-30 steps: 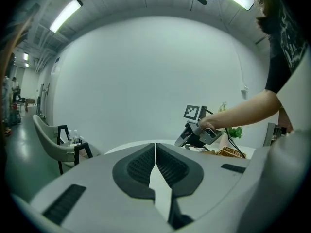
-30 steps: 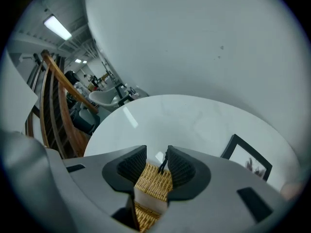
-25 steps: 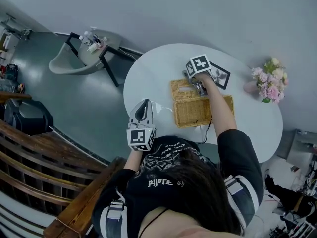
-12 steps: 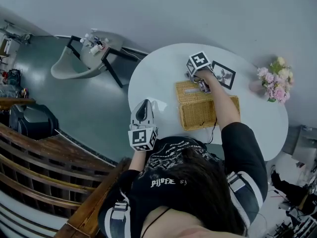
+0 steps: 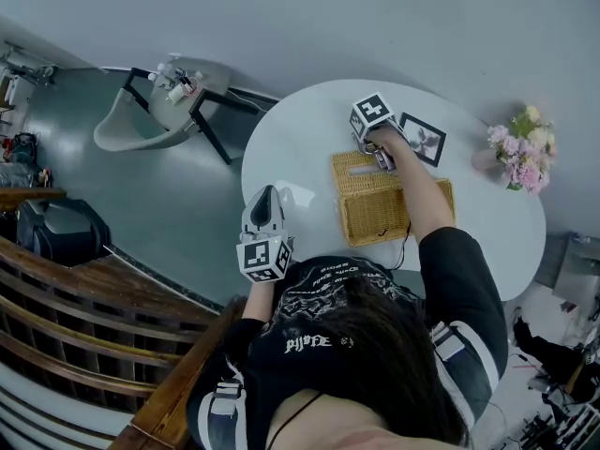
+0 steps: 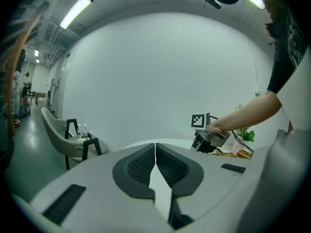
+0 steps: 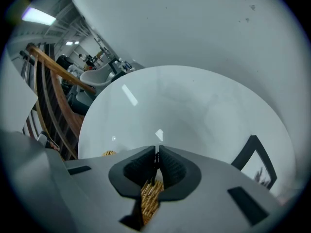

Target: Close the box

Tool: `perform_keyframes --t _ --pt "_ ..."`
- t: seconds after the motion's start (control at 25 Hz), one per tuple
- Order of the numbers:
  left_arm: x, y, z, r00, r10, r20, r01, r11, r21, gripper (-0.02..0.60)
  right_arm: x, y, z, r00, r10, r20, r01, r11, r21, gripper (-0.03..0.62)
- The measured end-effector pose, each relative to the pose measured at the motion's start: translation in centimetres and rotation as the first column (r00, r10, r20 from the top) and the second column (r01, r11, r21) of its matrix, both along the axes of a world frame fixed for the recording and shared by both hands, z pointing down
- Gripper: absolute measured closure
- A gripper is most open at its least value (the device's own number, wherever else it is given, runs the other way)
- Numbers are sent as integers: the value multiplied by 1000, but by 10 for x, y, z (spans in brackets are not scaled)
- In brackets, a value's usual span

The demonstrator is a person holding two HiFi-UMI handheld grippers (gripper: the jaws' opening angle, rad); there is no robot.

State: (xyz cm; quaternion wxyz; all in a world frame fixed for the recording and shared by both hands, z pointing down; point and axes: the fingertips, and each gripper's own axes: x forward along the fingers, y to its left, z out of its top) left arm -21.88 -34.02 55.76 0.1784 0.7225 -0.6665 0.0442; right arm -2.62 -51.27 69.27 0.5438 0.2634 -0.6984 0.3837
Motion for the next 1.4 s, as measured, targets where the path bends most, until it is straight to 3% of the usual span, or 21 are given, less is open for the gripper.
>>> perform_keyframes --t 0.8,1.4 --pt "20 10 -6 999 52 -8 -51 999 12 555 5 -5 -40 988 101 114 -117 983 139 553" --pt "37 18 -9 990 139 -32 -138 990 31 556 4 4 -110 971 104 215 -172 929 327 554"
